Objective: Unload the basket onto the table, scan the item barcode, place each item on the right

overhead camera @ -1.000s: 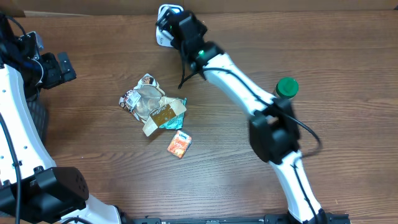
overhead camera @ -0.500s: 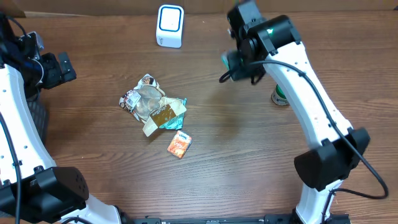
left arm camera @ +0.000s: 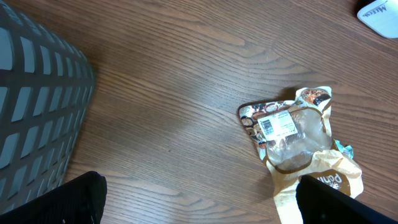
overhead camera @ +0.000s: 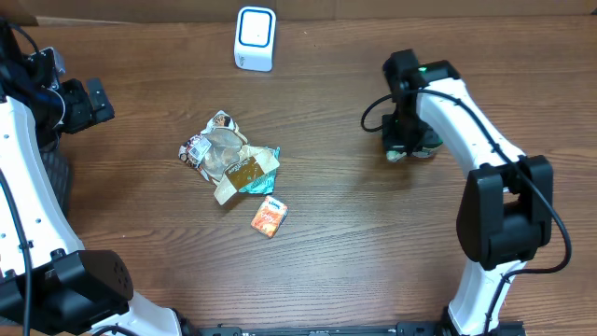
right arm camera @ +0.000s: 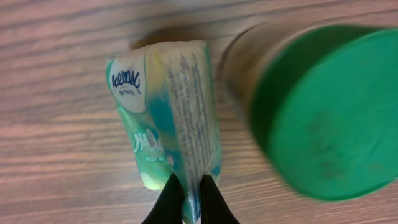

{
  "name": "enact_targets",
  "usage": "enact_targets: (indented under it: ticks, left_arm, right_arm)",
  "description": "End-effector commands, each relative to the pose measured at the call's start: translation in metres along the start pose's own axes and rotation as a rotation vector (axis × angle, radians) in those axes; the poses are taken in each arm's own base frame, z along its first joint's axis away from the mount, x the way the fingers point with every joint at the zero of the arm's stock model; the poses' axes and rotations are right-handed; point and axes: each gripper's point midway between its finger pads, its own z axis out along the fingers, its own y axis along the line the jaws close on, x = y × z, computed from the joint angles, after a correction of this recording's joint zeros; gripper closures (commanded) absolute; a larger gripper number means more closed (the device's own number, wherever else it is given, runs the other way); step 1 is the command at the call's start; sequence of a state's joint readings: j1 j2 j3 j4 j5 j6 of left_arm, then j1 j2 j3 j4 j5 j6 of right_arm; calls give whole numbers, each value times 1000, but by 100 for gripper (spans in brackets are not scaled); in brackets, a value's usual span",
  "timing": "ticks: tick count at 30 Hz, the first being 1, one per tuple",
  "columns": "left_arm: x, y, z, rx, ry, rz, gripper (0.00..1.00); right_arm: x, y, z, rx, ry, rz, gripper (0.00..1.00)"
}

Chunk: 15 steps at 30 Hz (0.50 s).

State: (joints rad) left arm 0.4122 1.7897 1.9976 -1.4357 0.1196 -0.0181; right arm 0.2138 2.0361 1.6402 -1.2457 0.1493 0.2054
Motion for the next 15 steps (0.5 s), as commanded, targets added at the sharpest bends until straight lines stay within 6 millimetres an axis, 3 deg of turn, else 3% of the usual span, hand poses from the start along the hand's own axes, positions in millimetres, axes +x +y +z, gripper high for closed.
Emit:
enact_targets:
  ticks: [1, 2, 4, 5, 9, 11, 13, 15]
  left_arm:
    - [0, -4, 2, 7, 5, 30, 0]
    - [0, -4, 2, 7, 5, 30, 0]
    - [0, -4, 2, 7, 5, 30, 0]
    - [0, -4, 2, 7, 5, 30, 0]
    - [0, -4, 2, 7, 5, 29, 0]
    - [0, -4, 2, 7, 5, 29, 0]
    - [0, -4, 2, 7, 5, 29, 0]
    - [0, -4, 2, 7, 5, 30, 0]
  right_arm:
    - [-6, -24, -1, 19, -12, 62, 91]
    - [-6, -27, 0, 20, -8, 70, 80]
    - [-6, -32, 0, 20, -3, 82, 41]
    - [-5, -31, 0, 11, 0, 83, 33]
    - [-6, -19, -13, -66, 11, 77, 25]
    - [-7, -3, -29, -164, 18, 57, 24]
    - [-1, 55, -63, -505, 59, -2, 12]
    - [7, 88, -83, -693, 97, -35, 2]
